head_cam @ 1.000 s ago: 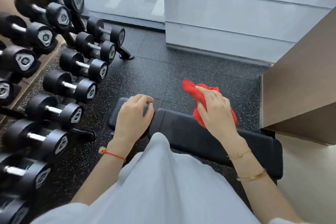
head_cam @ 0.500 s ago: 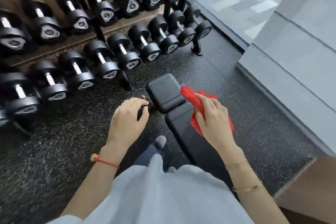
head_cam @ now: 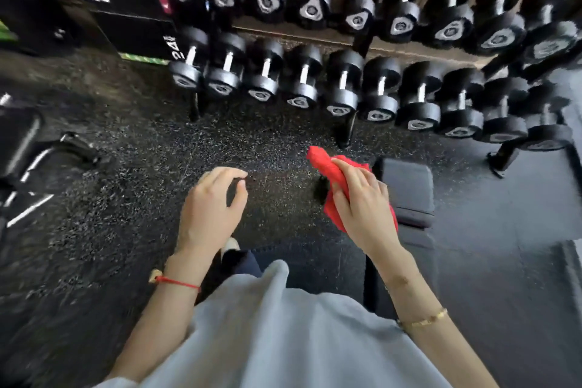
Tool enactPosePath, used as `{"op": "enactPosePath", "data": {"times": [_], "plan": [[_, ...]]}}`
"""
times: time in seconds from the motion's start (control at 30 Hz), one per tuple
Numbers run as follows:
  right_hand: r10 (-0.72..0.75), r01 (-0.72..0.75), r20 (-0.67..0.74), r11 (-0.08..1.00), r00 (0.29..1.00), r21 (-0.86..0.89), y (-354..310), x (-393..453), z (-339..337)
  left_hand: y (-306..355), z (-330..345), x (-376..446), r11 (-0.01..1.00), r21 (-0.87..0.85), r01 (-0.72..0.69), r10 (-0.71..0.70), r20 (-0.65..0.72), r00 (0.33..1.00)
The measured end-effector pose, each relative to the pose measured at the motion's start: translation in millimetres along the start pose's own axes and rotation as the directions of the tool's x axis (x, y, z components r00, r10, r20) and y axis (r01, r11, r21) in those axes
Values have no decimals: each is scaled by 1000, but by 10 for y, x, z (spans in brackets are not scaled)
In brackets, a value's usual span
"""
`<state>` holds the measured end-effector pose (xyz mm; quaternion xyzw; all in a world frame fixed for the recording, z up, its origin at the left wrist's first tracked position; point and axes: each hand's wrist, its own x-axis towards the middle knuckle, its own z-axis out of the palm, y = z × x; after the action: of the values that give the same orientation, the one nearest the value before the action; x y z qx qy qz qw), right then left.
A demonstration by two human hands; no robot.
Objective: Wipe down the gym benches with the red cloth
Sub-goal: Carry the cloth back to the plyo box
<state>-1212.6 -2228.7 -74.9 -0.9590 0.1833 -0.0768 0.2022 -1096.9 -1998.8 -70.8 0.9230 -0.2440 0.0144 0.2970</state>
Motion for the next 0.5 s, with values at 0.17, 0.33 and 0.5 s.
{"op": "enactPosePath", "data": {"times": [0.17,0.33,0.5], "plan": [[-146,142,85,989,986,50,-604,605,321,-545,-341,87,986,9,169,-168,-64,984],[-264,254,121,963,957,90,-1509,1297,772,-1349,-896,345,964,48,263,-255,-129,958],[-356,341,134,932,925,122,-2473,1955,1271,-2235,-1514,672,947,120,298,-274,-186,944]]}}
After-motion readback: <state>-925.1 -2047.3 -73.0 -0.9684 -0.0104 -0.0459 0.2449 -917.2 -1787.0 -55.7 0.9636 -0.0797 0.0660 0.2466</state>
